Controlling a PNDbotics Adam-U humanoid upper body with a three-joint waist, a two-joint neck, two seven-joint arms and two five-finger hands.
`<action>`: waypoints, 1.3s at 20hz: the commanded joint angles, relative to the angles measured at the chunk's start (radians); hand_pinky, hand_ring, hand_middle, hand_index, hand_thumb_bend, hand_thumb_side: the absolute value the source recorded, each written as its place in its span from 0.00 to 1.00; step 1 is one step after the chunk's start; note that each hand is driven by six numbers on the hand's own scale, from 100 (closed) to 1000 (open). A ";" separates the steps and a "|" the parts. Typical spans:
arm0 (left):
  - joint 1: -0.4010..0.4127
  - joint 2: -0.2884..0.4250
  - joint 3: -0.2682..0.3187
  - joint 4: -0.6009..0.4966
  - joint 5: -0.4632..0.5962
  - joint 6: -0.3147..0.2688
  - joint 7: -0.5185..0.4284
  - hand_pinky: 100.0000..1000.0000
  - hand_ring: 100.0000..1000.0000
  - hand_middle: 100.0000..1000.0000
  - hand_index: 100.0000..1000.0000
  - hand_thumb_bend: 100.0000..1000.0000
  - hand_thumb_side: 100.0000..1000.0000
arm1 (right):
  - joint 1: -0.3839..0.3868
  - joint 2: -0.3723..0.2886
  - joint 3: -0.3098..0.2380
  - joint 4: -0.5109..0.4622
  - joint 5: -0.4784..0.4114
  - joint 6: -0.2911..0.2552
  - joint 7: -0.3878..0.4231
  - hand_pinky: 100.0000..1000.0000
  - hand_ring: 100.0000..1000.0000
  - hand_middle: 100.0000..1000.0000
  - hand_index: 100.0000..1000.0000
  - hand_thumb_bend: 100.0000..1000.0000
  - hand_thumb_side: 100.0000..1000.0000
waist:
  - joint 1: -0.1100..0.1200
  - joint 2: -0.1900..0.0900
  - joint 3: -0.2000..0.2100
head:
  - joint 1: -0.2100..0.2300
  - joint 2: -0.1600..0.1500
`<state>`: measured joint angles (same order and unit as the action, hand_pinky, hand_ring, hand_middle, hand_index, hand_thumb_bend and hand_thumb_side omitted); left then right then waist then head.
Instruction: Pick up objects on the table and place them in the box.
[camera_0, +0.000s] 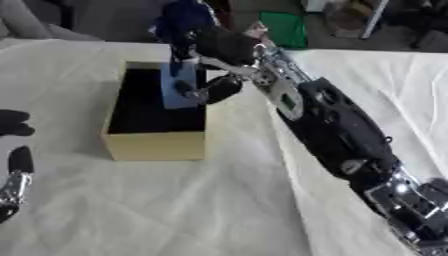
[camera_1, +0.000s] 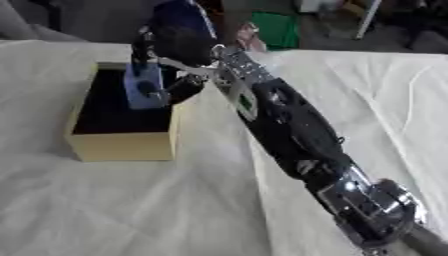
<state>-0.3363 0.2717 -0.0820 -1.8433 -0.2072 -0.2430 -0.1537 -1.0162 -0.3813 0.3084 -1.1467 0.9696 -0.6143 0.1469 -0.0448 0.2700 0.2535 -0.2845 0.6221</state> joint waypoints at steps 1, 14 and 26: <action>-0.009 0.004 0.003 -0.014 -0.001 -0.001 0.004 0.80 0.66 0.69 0.69 0.00 0.18 | -0.019 -0.009 -0.007 -0.010 0.010 0.000 0.026 0.78 0.82 0.94 0.98 0.00 0.21 | 0.006 -0.023 -0.002 | -0.003 -0.007; -0.006 0.010 0.017 -0.013 -0.006 0.004 0.018 0.80 0.68 0.69 0.69 0.00 0.18 | 0.025 -0.136 -0.061 -0.167 -0.198 0.112 -0.004 0.80 0.78 0.90 0.97 0.00 0.11 | 0.002 -0.020 -0.039 | 0.024 -0.015; 0.003 0.017 0.047 -0.009 -0.022 0.019 0.050 0.80 0.68 0.69 0.69 0.00 0.18 | 0.436 -0.369 -0.251 -0.640 -0.747 0.451 -0.300 0.67 0.44 0.51 0.71 0.00 0.23 | -0.001 -0.002 -0.101 | 0.088 -0.026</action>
<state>-0.3261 0.2724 -0.0464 -1.8416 -0.2271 -0.2244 -0.1094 -0.5715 -0.7032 0.0903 -1.7252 0.2688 -0.1879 -0.1233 -0.0491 0.2847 0.1511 -0.2019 0.6090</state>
